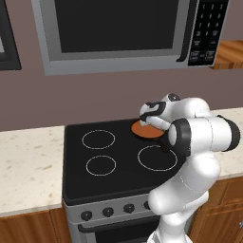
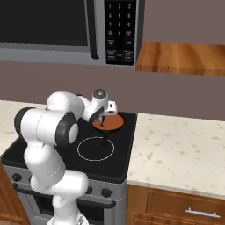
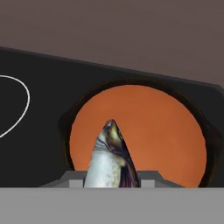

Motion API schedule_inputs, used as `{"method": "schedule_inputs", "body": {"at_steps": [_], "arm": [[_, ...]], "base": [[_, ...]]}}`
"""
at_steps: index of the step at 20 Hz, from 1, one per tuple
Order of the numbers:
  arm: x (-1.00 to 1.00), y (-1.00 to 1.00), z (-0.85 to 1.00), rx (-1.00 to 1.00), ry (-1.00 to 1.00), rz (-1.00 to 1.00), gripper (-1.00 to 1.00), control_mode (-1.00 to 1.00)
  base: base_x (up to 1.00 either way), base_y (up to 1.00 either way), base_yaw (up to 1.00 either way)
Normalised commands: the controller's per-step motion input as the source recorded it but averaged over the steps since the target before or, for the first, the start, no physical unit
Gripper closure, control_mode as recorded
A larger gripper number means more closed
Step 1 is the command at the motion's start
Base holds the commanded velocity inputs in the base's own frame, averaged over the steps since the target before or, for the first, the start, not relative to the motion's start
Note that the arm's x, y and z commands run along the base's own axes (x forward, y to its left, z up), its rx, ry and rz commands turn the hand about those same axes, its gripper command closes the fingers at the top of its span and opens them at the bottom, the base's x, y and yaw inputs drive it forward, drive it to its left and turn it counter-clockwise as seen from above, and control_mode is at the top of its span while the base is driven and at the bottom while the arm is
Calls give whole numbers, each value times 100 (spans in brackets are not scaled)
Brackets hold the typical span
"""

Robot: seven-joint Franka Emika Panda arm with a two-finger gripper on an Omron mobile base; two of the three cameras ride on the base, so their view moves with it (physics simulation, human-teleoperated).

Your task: Retrieve the fish from the fridge and place it on the saucepan with marinade on the stove.

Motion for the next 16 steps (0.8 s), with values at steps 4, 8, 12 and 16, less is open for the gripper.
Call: {"method": "schedule_inputs", "body": {"at_steps": [4, 8, 12, 16], "arm": [[26, 0, -16, 0, 0, 0, 100, -100], [26, -2, -22, 0, 0, 0, 100, -100], [24, -4, -22, 0, 0, 0, 100, -100], [23, -2, -18, 0, 0, 0, 100, -100]], "base": [[0, 0, 0], [0, 0, 0], [0, 0, 0], [0, 0, 0]]}}
